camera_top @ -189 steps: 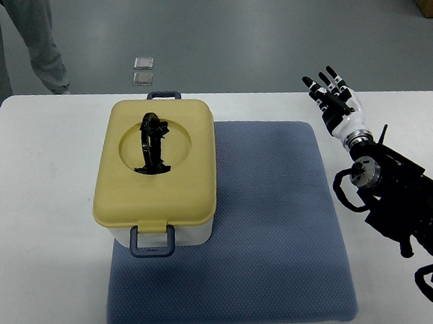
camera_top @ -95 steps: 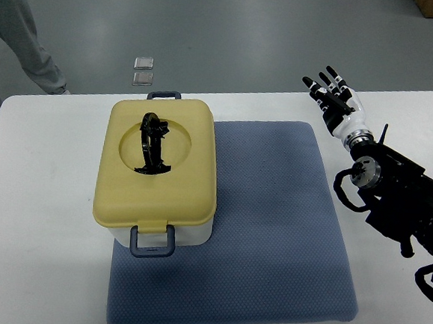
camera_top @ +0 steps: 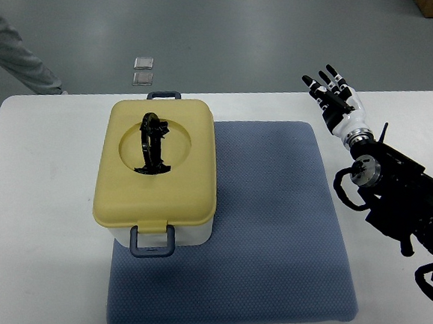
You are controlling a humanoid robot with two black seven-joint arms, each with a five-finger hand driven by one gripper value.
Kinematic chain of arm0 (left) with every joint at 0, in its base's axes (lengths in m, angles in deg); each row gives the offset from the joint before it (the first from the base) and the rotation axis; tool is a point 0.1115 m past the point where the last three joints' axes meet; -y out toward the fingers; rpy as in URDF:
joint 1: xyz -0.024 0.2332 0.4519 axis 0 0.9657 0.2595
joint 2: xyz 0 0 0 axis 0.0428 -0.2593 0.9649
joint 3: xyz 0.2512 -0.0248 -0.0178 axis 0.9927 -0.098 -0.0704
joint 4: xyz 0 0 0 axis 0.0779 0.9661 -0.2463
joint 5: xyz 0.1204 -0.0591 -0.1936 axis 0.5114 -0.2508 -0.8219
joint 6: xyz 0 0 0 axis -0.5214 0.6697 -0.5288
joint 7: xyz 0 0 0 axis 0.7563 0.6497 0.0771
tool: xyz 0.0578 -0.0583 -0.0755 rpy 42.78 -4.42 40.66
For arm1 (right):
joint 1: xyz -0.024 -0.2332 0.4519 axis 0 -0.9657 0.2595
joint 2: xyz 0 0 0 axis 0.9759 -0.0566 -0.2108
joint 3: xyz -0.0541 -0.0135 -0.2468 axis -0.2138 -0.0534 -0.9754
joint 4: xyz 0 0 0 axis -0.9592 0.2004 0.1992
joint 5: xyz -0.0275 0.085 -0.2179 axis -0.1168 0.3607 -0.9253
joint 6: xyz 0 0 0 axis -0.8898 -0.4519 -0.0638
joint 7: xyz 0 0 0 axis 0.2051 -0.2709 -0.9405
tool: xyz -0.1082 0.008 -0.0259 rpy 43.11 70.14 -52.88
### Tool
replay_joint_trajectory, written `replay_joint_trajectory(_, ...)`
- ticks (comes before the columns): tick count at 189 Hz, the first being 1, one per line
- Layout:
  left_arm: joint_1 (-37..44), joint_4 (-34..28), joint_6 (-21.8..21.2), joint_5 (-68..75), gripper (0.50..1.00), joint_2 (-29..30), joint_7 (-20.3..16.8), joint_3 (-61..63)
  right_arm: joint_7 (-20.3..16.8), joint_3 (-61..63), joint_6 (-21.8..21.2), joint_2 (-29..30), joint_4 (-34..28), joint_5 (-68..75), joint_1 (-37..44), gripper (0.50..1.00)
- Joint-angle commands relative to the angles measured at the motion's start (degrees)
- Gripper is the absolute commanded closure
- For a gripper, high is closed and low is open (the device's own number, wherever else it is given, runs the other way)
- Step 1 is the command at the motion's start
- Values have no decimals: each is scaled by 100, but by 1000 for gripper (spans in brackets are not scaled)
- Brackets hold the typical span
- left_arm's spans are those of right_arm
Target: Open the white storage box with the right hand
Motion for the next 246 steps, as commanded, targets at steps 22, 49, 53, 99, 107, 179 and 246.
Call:
replay_joint_trajectory(22,0,0,0,0,500,0,0,5,1,23,1,0,-106,0,-31,564)
replay_joint_trajectory(49,0,0,0,0,500,0,0,5,1,6,168,0,-123,-18,-13,564)
replay_joint_trajectory(53,0,0,0,0,500,0,0,5,1,6,177,0,-158,-27,-5,564)
replay_joint_trajectory(99,0,0,0,0,500,0,0,5,9,15,264,0,-176,-326,13,564)
replay_joint_trajectory(107,0,0,0,0,500,0,0,5,1,15,264,0,-202,-334,13,564)
replay_joint_trajectory(179,0,0,0,0,500,0,0,5,1,6,361,0,-185,-378,4,564)
replay_joint_trajectory(246,0,0,0,0,500,0,0,5,-17,-12,493,0,-361,-554,22,564)
